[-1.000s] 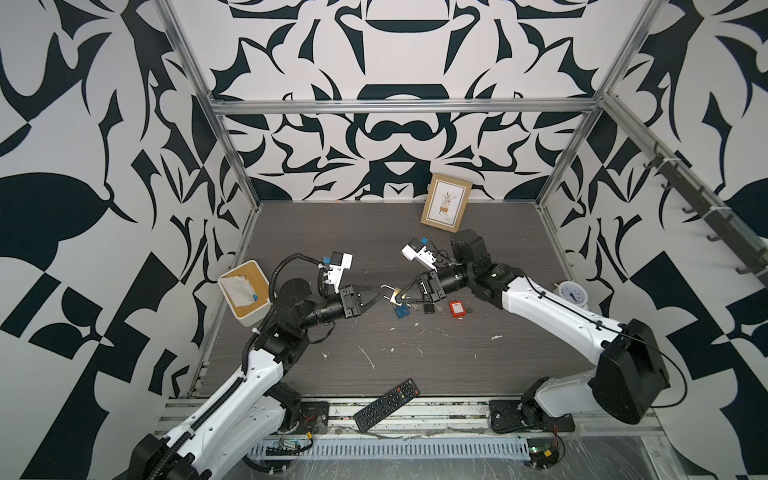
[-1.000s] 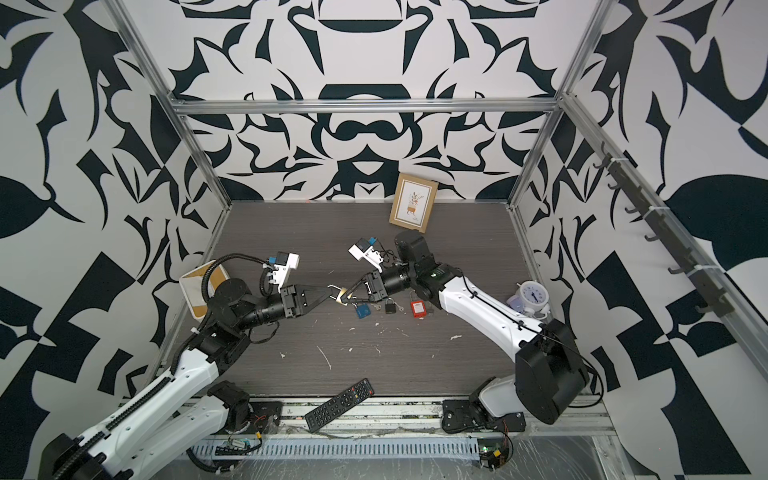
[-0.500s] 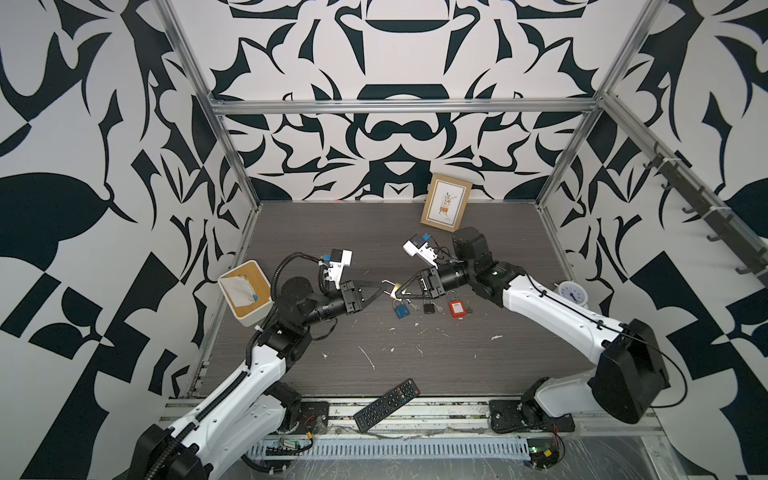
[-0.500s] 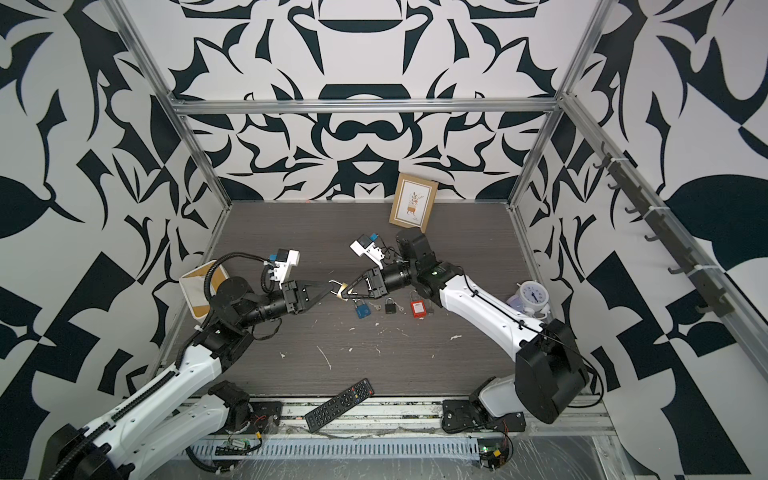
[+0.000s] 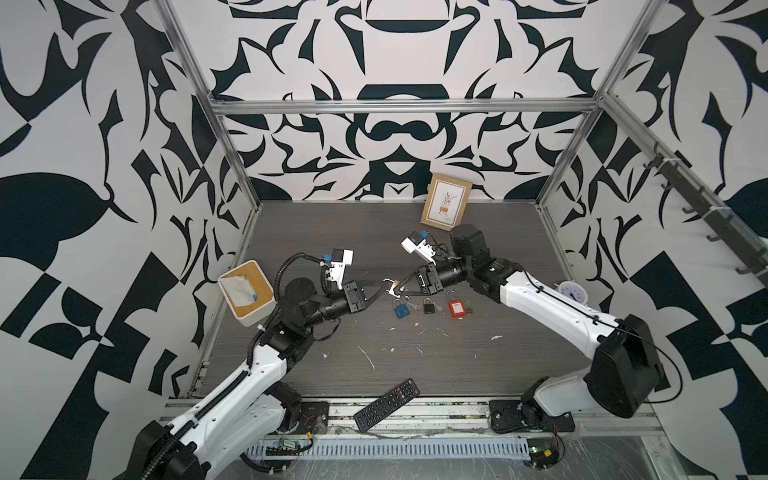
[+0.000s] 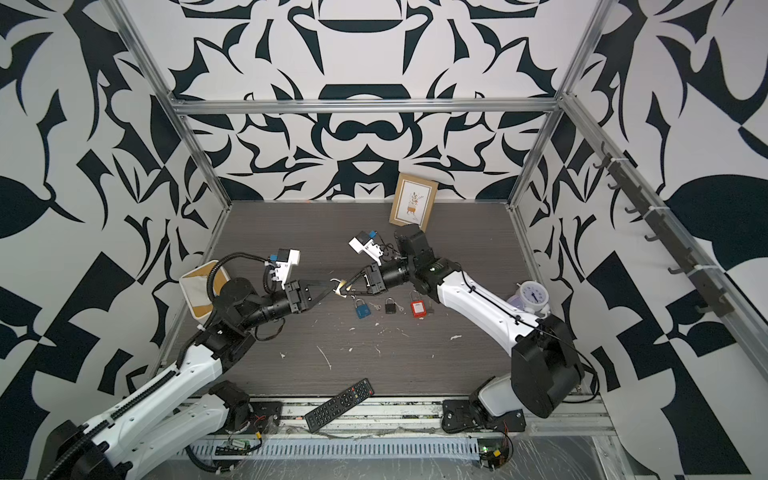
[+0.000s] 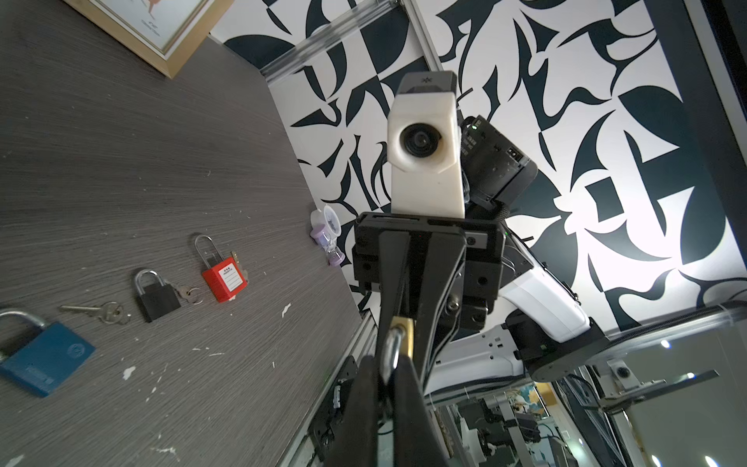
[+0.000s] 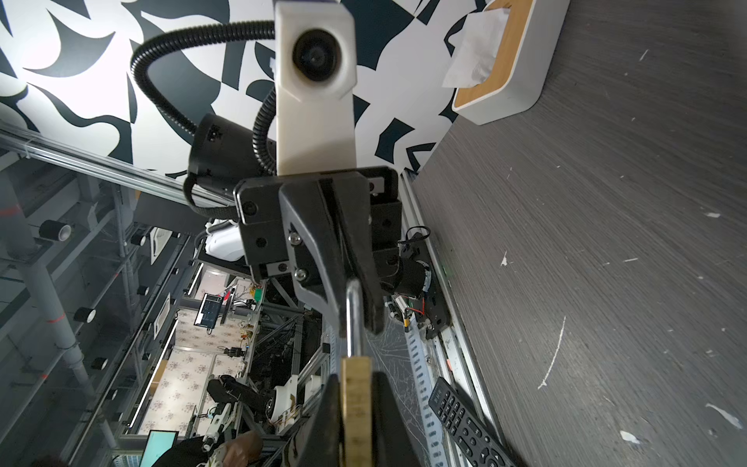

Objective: Lock with the key

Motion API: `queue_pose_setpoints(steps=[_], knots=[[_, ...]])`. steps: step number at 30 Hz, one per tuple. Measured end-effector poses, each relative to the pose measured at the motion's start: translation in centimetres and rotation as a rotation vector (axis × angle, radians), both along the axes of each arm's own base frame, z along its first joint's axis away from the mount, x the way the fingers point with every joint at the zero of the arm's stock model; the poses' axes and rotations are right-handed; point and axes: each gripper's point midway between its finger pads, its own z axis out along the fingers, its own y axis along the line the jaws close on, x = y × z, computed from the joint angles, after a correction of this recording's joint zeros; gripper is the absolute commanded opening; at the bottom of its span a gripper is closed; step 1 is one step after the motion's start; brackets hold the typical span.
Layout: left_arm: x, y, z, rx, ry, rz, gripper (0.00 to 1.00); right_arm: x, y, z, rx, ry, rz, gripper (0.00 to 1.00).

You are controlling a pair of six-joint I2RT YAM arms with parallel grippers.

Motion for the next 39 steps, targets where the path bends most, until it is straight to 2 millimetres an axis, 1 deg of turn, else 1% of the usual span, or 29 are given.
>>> queue_pose_setpoints(steps=[2,3,4,5,6,9,12,14,17,19,21,23,28,33,39], knots=[[-0.3,0.2,0.1,-0.012,-0.011,0.017,0.00,0.3,0.1,-0.2,-0.015,0.001,-0.022,0.24],[-0.6,0.2,0.1,-0.013,-0.014,0.013,0.00,0.6,0.2,-0.3,-0.021,-0.002,-0.040,0.25],[-1.1,0.1,-0.2,-0.011,-0.009,0.001,0.00,1.1,0.3,-0.3,-0.022,-0.012,-0.062,0.27],[-1.5,0.0,-0.4,-0.008,-0.002,-0.009,0.00,1.4,0.4,-0.2,-0.019,-0.018,-0.077,0.35],[-1.8,-0.1,-0.7,-0.005,0.006,-0.015,0.00,1.8,0.4,-0.1,-0.011,-0.028,-0.096,0.38],[-1.9,0.2,-0.9,-0.003,0.017,-0.002,0.00,2.8,0.2,-0.6,0.000,-0.022,-0.146,0.39],[-1.4,0.5,-0.9,-0.006,0.026,0.026,0.00,3.4,0.0,-1.3,-0.005,0.003,-0.179,0.39],[-0.9,0.7,-1.2,-0.010,0.034,0.045,0.00,3.7,-0.2,-1.4,-0.001,0.004,-0.193,0.40],[0.0,1.2,-2.5,-0.007,0.070,0.077,0.00,4.3,-1.1,-1.9,0.004,0.014,-0.230,0.43],[0.7,1.7,-3.6,-0.006,0.101,0.104,0.00,4.6,-2.1,-2.2,0.013,0.030,-0.265,0.44],[1.4,2.0,-4.5,-0.008,0.129,0.125,0.00,4.9,-2.7,-2.1,0.027,0.045,-0.287,0.44],[2.0,2.2,-4.8,-0.017,0.145,0.138,0.00,5.5,-3.1,-1.8,0.042,0.044,-0.304,0.44],[3.0,1.9,-4.4,-0.059,0.151,0.137,0.00,5.4,-3.1,-1.8,0.048,0.035,-0.305,0.45],[3.3,1.5,-4.1,-0.086,0.154,0.118,0.00,5.5,-3.1,-1.9,0.050,0.047,-0.317,0.39],[3.3,1.5,-3.2,-0.117,0.131,0.112,0.00,5.6,-3.1,-2.1,0.058,0.073,-0.326,0.38]])
